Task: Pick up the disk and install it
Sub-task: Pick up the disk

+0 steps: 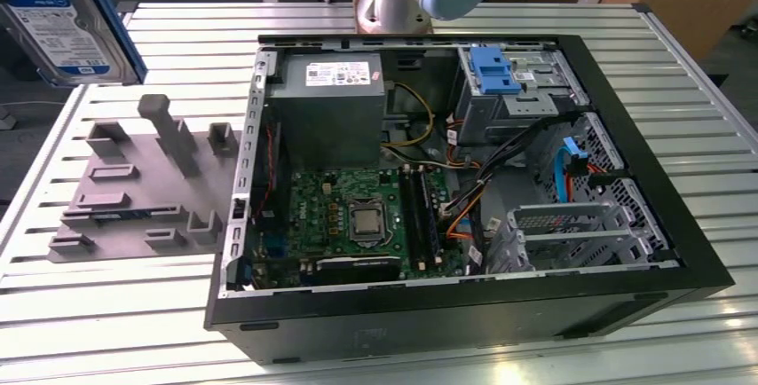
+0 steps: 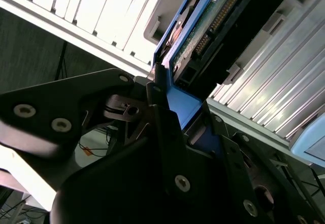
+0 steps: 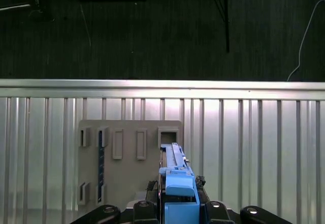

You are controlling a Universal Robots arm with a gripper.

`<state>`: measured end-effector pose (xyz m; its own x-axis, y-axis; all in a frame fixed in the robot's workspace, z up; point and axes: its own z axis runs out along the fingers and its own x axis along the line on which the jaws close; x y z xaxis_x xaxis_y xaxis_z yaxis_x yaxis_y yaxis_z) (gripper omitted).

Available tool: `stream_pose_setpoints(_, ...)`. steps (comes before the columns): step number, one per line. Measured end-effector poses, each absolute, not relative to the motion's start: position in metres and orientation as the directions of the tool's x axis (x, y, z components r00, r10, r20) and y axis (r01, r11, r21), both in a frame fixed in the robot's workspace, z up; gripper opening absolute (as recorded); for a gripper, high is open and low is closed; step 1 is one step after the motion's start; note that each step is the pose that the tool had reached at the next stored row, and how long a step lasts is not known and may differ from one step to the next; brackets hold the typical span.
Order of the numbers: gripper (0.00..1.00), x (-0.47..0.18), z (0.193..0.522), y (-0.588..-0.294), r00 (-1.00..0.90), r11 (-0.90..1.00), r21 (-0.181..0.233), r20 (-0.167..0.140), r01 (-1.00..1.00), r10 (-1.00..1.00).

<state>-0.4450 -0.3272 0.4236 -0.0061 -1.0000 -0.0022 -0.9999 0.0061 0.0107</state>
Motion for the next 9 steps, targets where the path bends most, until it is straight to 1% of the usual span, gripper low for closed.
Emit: stream_pose_setpoints(9, 0.36, -0.445, 0.4298, -0.3271, -0.006, 0.006, 0.011, -0.002, -1.0, -1.0)
